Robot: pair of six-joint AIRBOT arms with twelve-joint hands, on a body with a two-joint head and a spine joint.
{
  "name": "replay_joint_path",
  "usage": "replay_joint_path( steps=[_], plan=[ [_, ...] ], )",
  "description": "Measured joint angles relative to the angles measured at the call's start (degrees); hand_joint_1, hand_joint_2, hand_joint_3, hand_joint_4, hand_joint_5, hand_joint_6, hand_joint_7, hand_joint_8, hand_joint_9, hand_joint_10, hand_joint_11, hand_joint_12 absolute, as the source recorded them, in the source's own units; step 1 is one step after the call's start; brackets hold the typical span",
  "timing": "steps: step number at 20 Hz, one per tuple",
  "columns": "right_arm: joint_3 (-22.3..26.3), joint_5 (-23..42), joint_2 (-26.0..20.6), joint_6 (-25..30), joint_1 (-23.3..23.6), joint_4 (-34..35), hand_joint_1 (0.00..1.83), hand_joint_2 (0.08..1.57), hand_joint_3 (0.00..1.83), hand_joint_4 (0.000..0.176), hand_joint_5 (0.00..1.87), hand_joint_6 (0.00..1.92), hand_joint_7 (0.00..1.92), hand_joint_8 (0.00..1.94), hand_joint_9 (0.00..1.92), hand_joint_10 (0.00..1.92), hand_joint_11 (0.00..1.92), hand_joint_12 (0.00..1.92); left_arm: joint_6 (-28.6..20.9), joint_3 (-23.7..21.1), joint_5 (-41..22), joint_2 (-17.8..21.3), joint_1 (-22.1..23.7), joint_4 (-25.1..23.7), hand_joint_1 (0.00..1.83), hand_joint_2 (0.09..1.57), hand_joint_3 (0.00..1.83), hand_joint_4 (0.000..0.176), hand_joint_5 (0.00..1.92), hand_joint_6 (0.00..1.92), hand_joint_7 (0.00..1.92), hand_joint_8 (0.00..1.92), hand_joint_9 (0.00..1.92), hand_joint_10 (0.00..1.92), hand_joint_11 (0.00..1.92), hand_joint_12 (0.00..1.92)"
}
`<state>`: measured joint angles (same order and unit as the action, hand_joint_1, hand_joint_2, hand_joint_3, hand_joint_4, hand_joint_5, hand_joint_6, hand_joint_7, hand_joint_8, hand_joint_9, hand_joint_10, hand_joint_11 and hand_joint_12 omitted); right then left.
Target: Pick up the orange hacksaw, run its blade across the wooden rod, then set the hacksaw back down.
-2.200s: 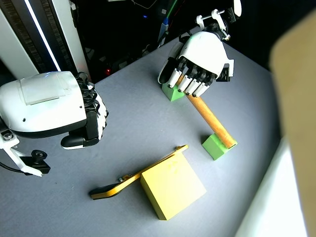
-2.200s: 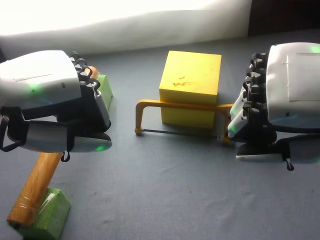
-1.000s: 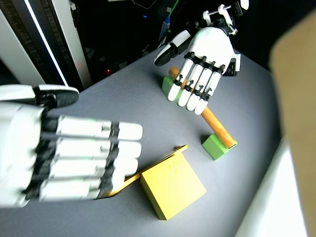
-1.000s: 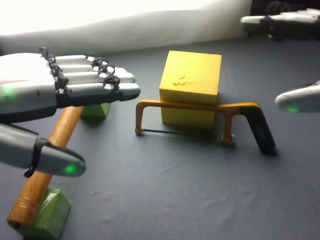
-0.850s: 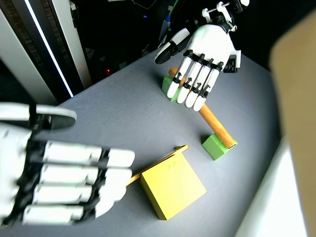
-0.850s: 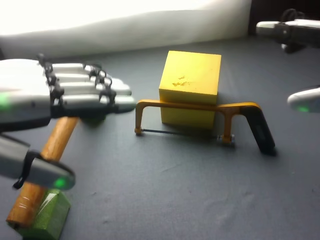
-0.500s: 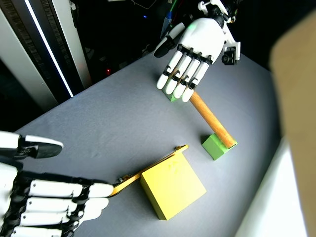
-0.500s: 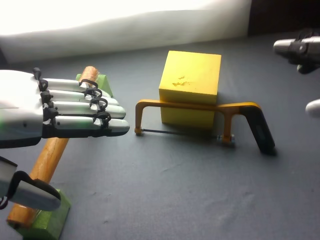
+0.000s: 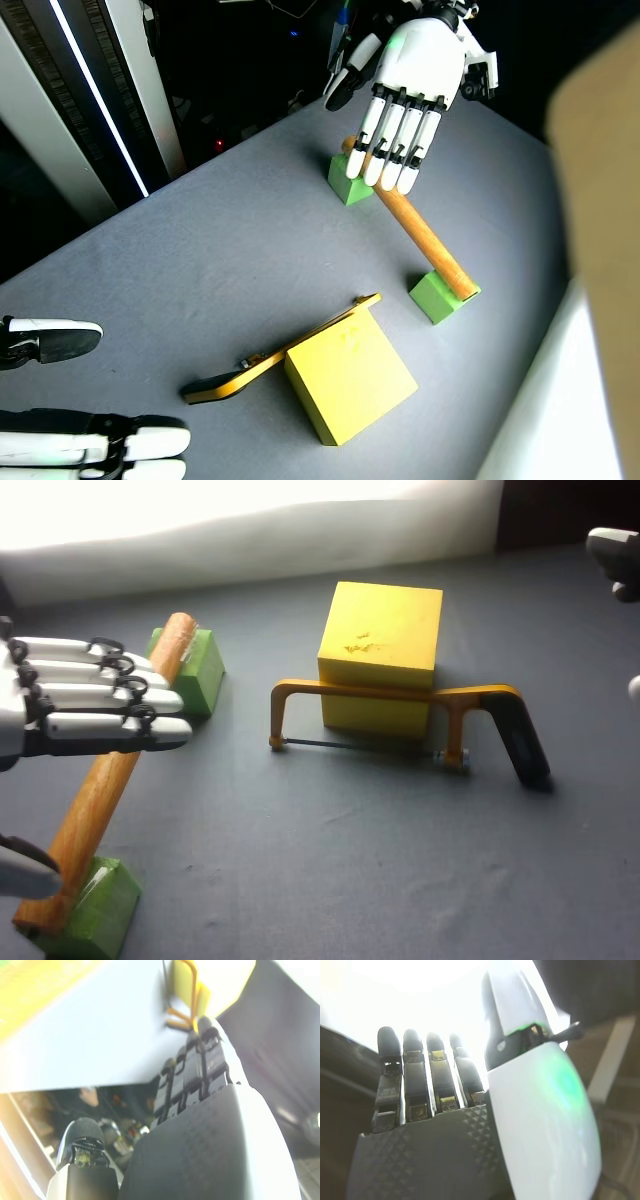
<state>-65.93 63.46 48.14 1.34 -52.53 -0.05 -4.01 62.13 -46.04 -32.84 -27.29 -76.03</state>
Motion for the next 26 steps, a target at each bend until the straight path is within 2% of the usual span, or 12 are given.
replay_joint_path(
  steps=[3,7,10,11,12,14,15,16,19,23,25,26],
  plan=[
    [-0.1,2.8,1.1,0.0,-2.0,3.5,1.01,1.08,0.0,0.0,0.19,0.0,0.16,0.0,0.21,0.0,0.0,0.84,-0.1,0.2,-0.2,1.7,-0.7,-0.2,0.11,1.18,0.0,0.0,0.03,0.0,0.02,0.0,0.02,0.0,0.0,0.14],
    [-1.4,1.6,1.4,3.5,-5.2,3.3,0.97,1.12,0.01,0.0,0.18,0.0,0.15,0.0,0.2,0.0,0.0,0.8,-3.3,0.4,0.2,3.1,-0.7,-4.9,0.07,1.2,0.0,0.0,0.01,0.0,0.01,0.0,0.01,0.0,0.0,0.13],
    [-3.0,0.1,2.3,7.1,-9.2,2.9,0.99,1.11,0.0,0.0,0.19,0.0,0.16,0.0,0.21,0.0,0.0,0.86,-3.4,0.0,0.1,4.5,-0.5,-7.3,0.08,1.19,0.0,0.0,0.03,0.0,0.02,0.0,0.03,0.0,0.0,0.14],
    [-4.1,-0.8,2.7,10.8,-9.6,0.9,1.03,1.1,0.0,0.0,0.2,0.0,0.17,0.0,0.22,0.0,0.0,0.88,-3.7,0.0,0.0,4.8,-0.5,-7.4,0.1,1.18,0.0,0.0,0.04,0.0,0.03,0.0,0.03,0.0,0.0,0.18],
    [-6.5,-1.8,3.5,14.8,-9.9,-4.8,1.01,1.12,0.0,0.0,0.17,0.0,0.15,0.0,0.2,0.0,0.0,0.83,-4.3,0.1,-0.6,5.3,-0.2,-8.0,0.11,1.18,0.0,0.0,0.03,0.0,0.03,0.0,0.03,0.0,0.0,0.17],
    [-9.0,-2.4,4.2,18.3,-9.9,-12.0,0.99,1.12,0.0,0.0,0.18,0.0,0.16,0.0,0.21,0.0,0.0,0.84,-4.9,1.6,-5.2,5.4,0.0,-9.0,0.12,1.19,0.0,0.0,0.04,0.0,0.04,0.0,0.03,0.0,0.0,0.16],
    [-10.0,-2.4,4.4,19.3,-9.9,-14.1,0.99,1.13,0.0,0.0,0.19,0.0,0.16,0.0,0.21,0.0,0.0,0.81,-4.9,2.5,-7.6,5.4,0.1,-9.7,0.12,1.19,0.0,0.0,0.03,0.0,0.03,0.0,0.02,0.0,0.0,0.14],
    [-11.7,-2.2,4.6,19.8,-9.9,-15.5,0.97,1.14,0.01,0.0,0.19,0.0,0.17,0.0,0.21,0.0,0.0,0.87,-4.9,4.0,-11.7,5.4,0.1,-11.1,0.11,1.19,0.0,0.0,0.01,0.0,0.01,0.0,0.03,0.0,0.0,0.19],
    [-15.0,-1.9,4.8,21.0,-9.4,-14.3,1.0,1.13,0.0,0.0,0.19,0.0,0.17,0.0,0.21,0.0,0.0,0.84,-4.9,6.5,-18.6,4.8,0.1,-15.7,0.12,1.19,0.0,0.0,0.05,0.01,0.05,0.01,0.05,0.01,0.0,0.24],
    [-21.5,-0.9,7.4,23.7,-9.1,-14.6,1.01,1.14,0.0,0.0,0.19,0.01,0.17,0.0,0.21,0.01,0.0,0.82,-4.9,7.1,-20.8,3.7,0.1,-18.8,0.13,1.19,0.0,0.0,0.03,0.0,0.03,0.0,0.04,0.0,0.0,0.25],
    [-23.9,-0.8,9.0,25.5,-8.1,-16.7,1.0,1.15,0.0,0.0,0.19,0.0,0.17,0.0,0.22,0.01,0.0,0.87,-4.8,6.9,-20.7,3.2,-0.1,-20.2,0.1,1.19,0.0,0.0,0.03,0.0,0.03,0.0,0.04,0.0,0.0,0.21],
    [-24.5,-0.5,10.3,25.7,-7.1,-17.6,1.0,1.15,0.0,0.0,0.17,0.0,0.16,0.0,0.2,0.0,0.0,0.82,-4.9,6.4,-20.6,2.9,-0.2,-21.2,0.08,1.19,0.0,0.0,0.03,0.0,0.02,0.0,0.02,0.0,0.0,0.14]
  ],
)
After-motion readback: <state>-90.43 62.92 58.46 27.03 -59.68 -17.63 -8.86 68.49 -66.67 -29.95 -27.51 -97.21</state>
